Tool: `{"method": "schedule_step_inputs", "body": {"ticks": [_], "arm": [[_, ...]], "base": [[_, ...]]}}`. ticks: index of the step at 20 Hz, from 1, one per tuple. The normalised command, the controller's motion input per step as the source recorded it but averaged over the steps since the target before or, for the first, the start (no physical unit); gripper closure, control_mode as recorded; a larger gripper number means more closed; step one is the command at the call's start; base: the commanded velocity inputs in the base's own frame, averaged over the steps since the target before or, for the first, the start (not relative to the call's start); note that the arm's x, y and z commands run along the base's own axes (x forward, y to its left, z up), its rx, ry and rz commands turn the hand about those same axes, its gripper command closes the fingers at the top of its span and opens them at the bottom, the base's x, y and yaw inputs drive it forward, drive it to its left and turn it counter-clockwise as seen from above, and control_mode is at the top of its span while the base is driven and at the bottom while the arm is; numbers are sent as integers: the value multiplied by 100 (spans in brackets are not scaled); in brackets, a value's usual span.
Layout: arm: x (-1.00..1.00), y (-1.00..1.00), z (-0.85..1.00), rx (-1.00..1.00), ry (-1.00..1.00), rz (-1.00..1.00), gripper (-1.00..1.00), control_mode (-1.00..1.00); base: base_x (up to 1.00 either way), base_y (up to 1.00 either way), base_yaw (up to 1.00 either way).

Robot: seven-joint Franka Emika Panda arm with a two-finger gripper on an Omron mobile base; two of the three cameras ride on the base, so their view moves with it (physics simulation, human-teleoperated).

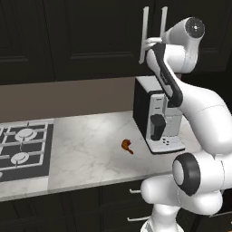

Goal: Retrieve the tupperware from the cabinet, then place the raw meat into the tupperware to avoid contamination.

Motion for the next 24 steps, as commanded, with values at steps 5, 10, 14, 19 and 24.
{"method": "schedule_step_inputs", "body": {"ticks": [5, 10, 14, 19, 24], "arm": [[-71, -29, 2, 2, -1, -2, 100, -100], [-99, -62, 23, 9, -2, 0, 100, -100], [-99, -85, 20, 13, 0, 0, 100, -100], [-90, -84, 30, 15, 1, 0, 100, -100], [-76, -74, 33, 13, 4, 0, 100, -100]], "base": [[0, 0, 0], [0, 0, 0], [0, 0, 0], [0, 0, 0], [0, 0, 0]]}}
